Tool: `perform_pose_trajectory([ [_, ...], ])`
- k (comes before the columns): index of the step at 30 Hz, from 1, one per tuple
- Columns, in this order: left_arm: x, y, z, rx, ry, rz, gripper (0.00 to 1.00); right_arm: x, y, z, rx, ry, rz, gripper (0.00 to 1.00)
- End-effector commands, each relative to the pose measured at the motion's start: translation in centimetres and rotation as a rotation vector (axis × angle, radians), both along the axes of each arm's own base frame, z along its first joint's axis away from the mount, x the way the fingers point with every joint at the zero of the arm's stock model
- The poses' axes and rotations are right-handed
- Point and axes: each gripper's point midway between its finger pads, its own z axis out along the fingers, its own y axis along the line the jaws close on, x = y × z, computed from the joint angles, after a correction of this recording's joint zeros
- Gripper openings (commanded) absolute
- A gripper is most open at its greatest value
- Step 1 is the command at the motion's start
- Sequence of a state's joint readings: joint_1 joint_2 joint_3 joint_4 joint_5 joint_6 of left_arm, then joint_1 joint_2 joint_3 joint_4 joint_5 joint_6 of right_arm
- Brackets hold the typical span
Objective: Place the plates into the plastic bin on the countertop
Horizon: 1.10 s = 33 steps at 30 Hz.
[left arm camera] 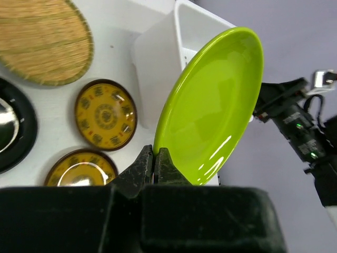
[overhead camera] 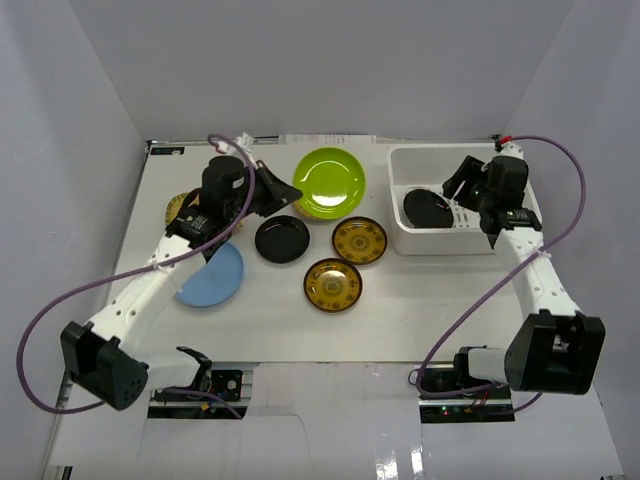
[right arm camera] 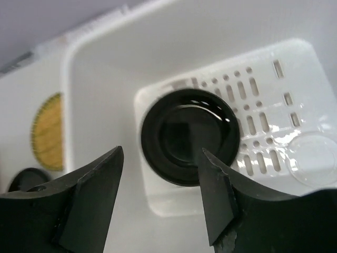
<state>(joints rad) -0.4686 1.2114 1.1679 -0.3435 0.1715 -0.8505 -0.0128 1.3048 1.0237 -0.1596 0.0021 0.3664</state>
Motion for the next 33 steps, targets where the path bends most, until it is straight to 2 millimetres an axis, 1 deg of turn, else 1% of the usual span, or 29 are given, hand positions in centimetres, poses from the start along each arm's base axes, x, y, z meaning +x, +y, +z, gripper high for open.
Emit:
perform_pose_trajectory([
  [1, 1.7, -4.2, 4.2, -0.019, -0.125, -0.06, 0.0, -1.4, 1.4, 11.5, 0.048, -0.285, 0.064, 0.64],
  [2, 2.4, -6.5, 2.6, 0.011, -0.095, -0.085, 0.0, -2.1, 1.8, 13.2, 0.069, -0.323, 0.078, 0.62],
  [3, 3.0, -7.7, 4.4, -0.002, -0.13, -0.095, 0.0, -3.6, 2.0, 15.5, 0.076, -0.383, 0.082, 0.55],
  [4, 3.5, -8.7, 4.4, 0.012, -0.14, -0.105, 0.0, -4.4, 2.2, 16.7, 0.087, -0.417, 0.095, 0.48],
  [5, 4.2, -10.9, 2.3, 0.048, -0.111, -0.123, 0.0, -5.2, 2.5, 17.8, 0.11, -0.446, 0.101, 0.32],
  [6, 4.7, -11.9, 2.0, 0.056, -0.109, -0.129, 0.0, -6.7, 2.8, 19.4, 0.122, -0.495, 0.114, 0.2],
  [7, 5.3, -13.0, 3.6, 0.04, -0.137, -0.133, 0.0, -7.4, 3.2, 20.1, 0.138, -0.513, 0.129, 0.1],
  [8, 5.4, -14.3, 3.3, 0.041, -0.13, -0.146, 0.0, -8.2, 4.0, 20.8, 0.163, -0.526, 0.175, 0.08],
  [9, 6.5, -15.6, 0.6, 0.074, -0.086, -0.151, 0.0, -9.2, 4.5, 21.6, 0.174, -0.55, 0.203, 0.08],
  [10, 6.9, -16.7, 1.7, 0.056, -0.104, -0.154, 0.0, -9.7, 5.0, 22.1, 0.186, -0.564, 0.228, 0.08],
  [11, 7.0, -17.9, 1.2, 0.051, -0.089, -0.164, 0.0, -10.3, 5.5, 22.2, 0.2, -0.567, 0.257, 0.08],
  [12, 7.6, -19.3, -1.6, 0.079, -0.045, -0.179, 0.0, -11.2, 5.8, 22.9, 0.21, -0.593, 0.271, 0.08],
  [13, 8.1, -20.3, -0.3, 0.061, -0.064, -0.183, 0.0, -11.5, 5.9, 23.0, 0.213, -0.598, 0.278, 0.08],
  [15, 8.1, -22.3, -1.3, 0.074, -0.05, -0.202, 0.0, -12.2, 6.2, 22.6, 0.224, -0.6, 0.294, 0.08],
  [16, 8.8, -23.5, -3.7, 0.103, -0.025, -0.199, 0.0, -12.5, 6.6, 22.4, 0.228, -0.593, 0.318, 0.08],
  [17, 8.8, -24.7, -1.9, 0.078, -0.057, -0.21, 0.0, -12.5, 6.7, 22.0, 0.23, -0.582, 0.323, 0.08],
  [18, 8.9, -25.4, -2.4, 0.084, -0.048, -0.216, 0.0, -12.6, 6.8, 21.3, 0.231, -0.565, 0.328, 0.08],
  [19, 9.3, -26.3, -4.3, 0.101, -0.026, -0.221, 0.0, -12.8, 6.9, 21.1, 0.23, -0.564, 0.334, 0.08],
  [20, 9.2, -27.1, -3.2, 0.08, -0.046, -0.228, 0.0, -12.9, 6.8, 20.7, 0.228, -0.557, 0.332, 0.08],
  [21, 9.6, -27.3, -3.7, 0.089, -0.046, -0.211, 0.0, -13.3, 6.8, 20.8, 0.226, -0.566, 0.333, 0.08],
  [22, 9.9, -27.7, -4.5, 0.101, -0.043, -0.197, 0.0, -13.3, 6.9, 20.4, 0.229, -0.561, 0.334, 0.08],
  [24, 10.0, -28.0, -5.1, 0.099, -0.033, -0.196, 0.0, -13.5, 7.0, 20.0, 0.228, -0.555, 0.338, 0.08],
  [25, 10.0, -28.3, -6.0, 0.104, -0.022, -0.202, 0.0, -13.5, 7.0, 19.8, 0.226, -0.554, 0.335, 0.08],
  [26, 10.0, -28.4, -6.1, 0.101, -0.019, -0.208, 0.0, -13.5, 7.0, 19.7, 0.225, -0.551, 0.335, 0.09],
  [27, 9.9, -28.7, -6.3, 0.099, -0.014, -0.215, 0.06, -13.4, 6.9, 19.4, 0.222, -0.543, 0.332, 0.1],
  [29, 9.9, -28.9, -6.7, 0.096, -0.007, -0.22, 0.22, -13.4, 6.7, 19.1, 0.215, -0.541, 0.32, 0.12],
  [30, 9.9, -28.8, -6.7, 0.095, -0.008, -0.22, 0.38, -13.6, 7.3, 19.1, 0.216, -0.538, 0.337, 0.13],
  [31, 9.9, -28.8, -6.4, 0.091, -0.013, -0.22, 0.46, -13.8, 7.2, 19.0, 0.206, -0.536, 0.336, 0.14],
  [33, 9.9, -28.7, -6.1, 0.089, -0.017, -0.219, 0.58, -13.9, 7.2, 19.1, 0.202, -0.536, 0.334, 0.15],
])
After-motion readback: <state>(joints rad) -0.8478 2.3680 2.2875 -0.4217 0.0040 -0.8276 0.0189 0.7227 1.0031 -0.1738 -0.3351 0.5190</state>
